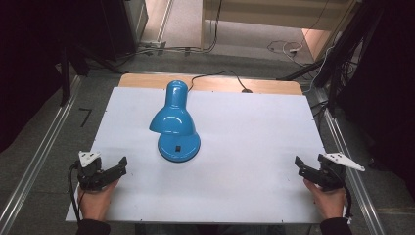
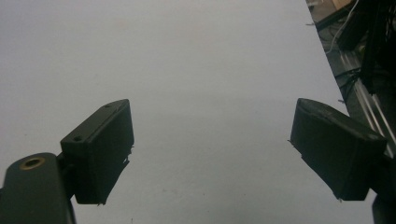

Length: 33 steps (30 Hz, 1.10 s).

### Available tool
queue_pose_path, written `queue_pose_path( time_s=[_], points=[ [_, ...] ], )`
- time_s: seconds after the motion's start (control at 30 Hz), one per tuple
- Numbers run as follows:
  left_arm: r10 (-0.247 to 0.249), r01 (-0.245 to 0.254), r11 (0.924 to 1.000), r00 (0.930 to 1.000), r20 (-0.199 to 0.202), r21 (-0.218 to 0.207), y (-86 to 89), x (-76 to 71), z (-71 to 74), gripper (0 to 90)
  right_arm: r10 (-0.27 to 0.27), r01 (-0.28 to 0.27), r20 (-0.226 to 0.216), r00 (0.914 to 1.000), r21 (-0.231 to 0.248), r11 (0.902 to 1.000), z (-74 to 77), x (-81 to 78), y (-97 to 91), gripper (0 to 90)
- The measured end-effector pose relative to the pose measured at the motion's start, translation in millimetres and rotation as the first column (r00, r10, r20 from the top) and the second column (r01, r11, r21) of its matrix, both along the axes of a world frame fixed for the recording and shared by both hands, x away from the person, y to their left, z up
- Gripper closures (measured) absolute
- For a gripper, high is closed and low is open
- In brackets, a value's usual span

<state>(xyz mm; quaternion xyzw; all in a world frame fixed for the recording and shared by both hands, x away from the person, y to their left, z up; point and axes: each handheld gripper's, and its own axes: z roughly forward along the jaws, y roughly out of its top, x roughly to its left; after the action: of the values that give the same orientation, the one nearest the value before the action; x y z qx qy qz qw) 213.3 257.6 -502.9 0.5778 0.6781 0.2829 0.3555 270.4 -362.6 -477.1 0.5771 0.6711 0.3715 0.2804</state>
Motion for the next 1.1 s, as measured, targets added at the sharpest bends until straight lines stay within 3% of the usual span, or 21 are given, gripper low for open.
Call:
queue_pose_path(
  time_s=[0.13,0.23,0.8,1.1],
  points=[
    [-0.016,0.016,0.9998,0.9996,0.022,0.009,-5.6,-1.2,2.9,13.5,-0.014,0.013,0.012,0.9998,0.027,0.9995,3.5,-3.4,-4.0,12.1],
    [-0.027,0.027,0.9996,0.9996,0.011,0.005,-8.4,1.5,1.8,13.4,-0.018,0.018,0.031,0.9994,0.025,0.9995,5.1,-5.4,-4.4,12.1],
    [-0.063,0.063,0.9979,0.9979,0.013,0.015,-25.1,8.3,5.0,13.5,-0.023,0.023,-0.001,0.9997,0.044,0.9988,3.2,-7.1,-6.5,12.1],
    [-0.064,0.064,0.9979,0.9976,0.026,-0.006,-25.8,8.9,5.7,11.0,-0.024,0.024,0.004,0.9997,0.049,0.9985,3.5,-8.1,-8.2,12.1]
  ],
)
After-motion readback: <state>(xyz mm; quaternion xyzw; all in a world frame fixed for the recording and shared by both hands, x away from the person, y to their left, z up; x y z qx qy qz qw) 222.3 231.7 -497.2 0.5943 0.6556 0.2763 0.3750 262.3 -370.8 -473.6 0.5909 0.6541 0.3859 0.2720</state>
